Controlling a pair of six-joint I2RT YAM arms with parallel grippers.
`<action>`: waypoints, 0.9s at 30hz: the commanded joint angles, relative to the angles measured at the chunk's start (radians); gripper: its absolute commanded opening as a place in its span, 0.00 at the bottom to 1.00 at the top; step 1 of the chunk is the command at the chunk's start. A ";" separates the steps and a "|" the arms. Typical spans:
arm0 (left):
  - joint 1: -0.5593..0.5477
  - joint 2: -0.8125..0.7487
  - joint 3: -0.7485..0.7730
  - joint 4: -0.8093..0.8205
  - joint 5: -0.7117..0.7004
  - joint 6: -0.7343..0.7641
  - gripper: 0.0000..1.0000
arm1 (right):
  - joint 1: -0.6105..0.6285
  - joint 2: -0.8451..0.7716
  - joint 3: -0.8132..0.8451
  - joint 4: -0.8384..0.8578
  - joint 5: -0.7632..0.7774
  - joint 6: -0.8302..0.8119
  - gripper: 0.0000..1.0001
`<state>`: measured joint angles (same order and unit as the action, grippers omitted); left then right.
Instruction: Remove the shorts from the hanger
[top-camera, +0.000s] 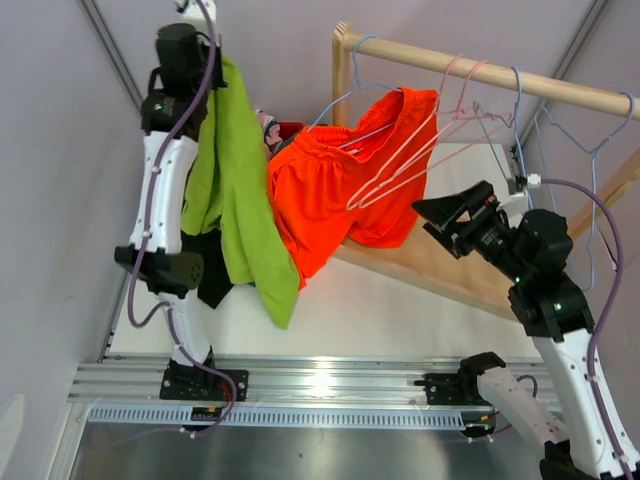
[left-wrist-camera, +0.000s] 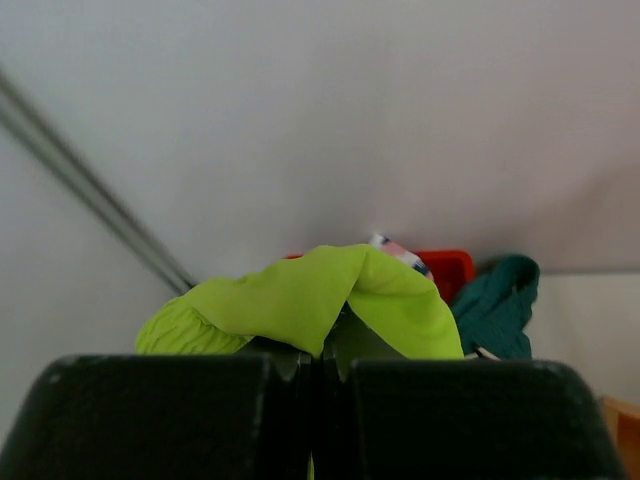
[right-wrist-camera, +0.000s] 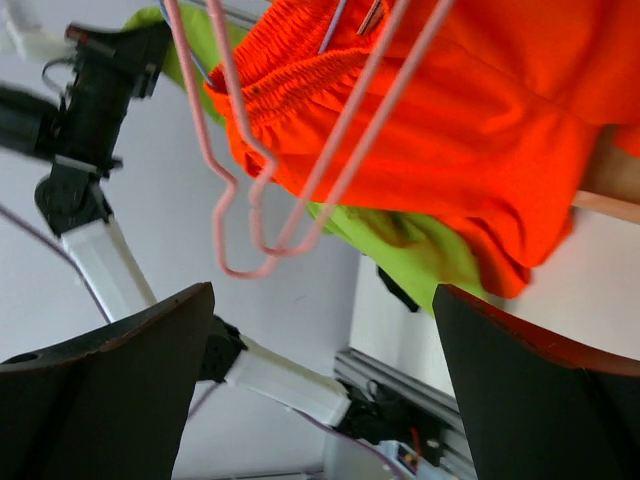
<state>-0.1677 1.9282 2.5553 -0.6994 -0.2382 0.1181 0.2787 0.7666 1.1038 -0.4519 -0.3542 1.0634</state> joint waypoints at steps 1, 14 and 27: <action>-0.001 0.093 -0.014 0.057 0.139 -0.058 0.01 | 0.004 -0.058 0.050 -0.181 0.130 -0.164 0.99; 0.046 0.025 -0.420 0.084 0.148 -0.235 0.99 | 0.004 -0.031 0.281 -0.063 0.083 -0.289 0.99; 0.045 -0.731 -1.136 0.258 0.207 -0.238 0.99 | 0.151 0.365 0.711 0.246 -0.022 -0.311 0.99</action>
<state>-0.1219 1.2827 1.5295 -0.4950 -0.0643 -0.0879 0.3660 1.0649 1.7626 -0.2832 -0.4232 0.8085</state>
